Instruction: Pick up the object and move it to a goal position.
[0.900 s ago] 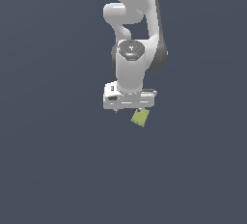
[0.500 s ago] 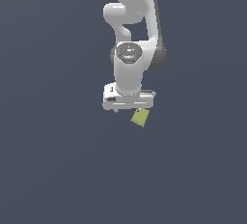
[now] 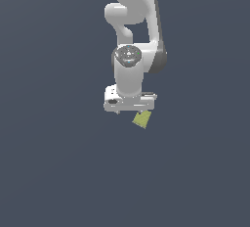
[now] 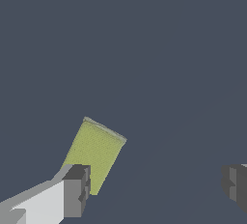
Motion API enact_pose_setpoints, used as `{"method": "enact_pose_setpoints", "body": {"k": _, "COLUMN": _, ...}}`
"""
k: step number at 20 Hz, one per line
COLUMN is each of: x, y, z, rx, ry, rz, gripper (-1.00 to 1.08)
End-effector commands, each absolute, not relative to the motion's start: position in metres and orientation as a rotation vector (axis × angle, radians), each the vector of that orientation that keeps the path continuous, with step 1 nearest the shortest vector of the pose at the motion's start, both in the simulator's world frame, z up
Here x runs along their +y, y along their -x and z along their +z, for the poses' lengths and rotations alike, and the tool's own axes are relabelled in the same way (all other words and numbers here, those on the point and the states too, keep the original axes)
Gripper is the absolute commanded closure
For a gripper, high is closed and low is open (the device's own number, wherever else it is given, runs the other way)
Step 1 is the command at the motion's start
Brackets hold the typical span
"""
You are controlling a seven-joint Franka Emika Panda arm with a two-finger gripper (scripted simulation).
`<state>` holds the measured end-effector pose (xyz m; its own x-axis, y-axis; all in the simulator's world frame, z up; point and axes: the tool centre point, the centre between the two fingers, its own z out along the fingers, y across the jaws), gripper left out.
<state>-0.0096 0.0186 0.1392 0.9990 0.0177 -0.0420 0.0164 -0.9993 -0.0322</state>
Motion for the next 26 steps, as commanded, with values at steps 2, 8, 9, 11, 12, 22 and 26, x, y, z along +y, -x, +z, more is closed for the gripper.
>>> {"method": "enact_pose_setpoints", "body": {"k": 2, "x": 0.022, "y": 0.011, "z": 0.135, "rx": 0.002, "ry": 3.11, "rz": 0.065, "gripper": -0.92}}
{"method": "enact_pose_setpoints", "body": {"k": 8, "x": 0.034, "y": 0.017, "z": 0.123, "rx": 0.097, "ry": 3.115, "rz": 0.057, "gripper": -0.92}}
{"method": "enact_pose_setpoints", "body": {"k": 9, "x": 0.037, "y": 0.018, "z": 0.121, "rx": 0.118, "ry": 3.115, "rz": 0.056, "gripper": -0.92}}
{"method": "enact_pose_setpoints", "body": {"k": 11, "x": 0.042, "y": 0.022, "z": 0.115, "rx": 0.166, "ry": 3.115, "rz": 0.052, "gripper": -0.92}}
{"method": "enact_pose_setpoints", "body": {"k": 12, "x": 0.045, "y": 0.023, "z": 0.112, "rx": 0.192, "ry": 3.115, "rz": 0.05, "gripper": -0.92}}
{"method": "enact_pose_setpoints", "body": {"k": 22, "x": 0.077, "y": 0.046, "z": 0.079, "rx": 0.479, "ry": 3.098, "rz": 0.021, "gripper": -0.92}}
{"method": "enact_pose_setpoints", "body": {"k": 26, "x": 0.085, "y": 0.053, "z": 0.07, "rx": 0.561, "ry": 3.088, "rz": 0.012, "gripper": -0.92}}
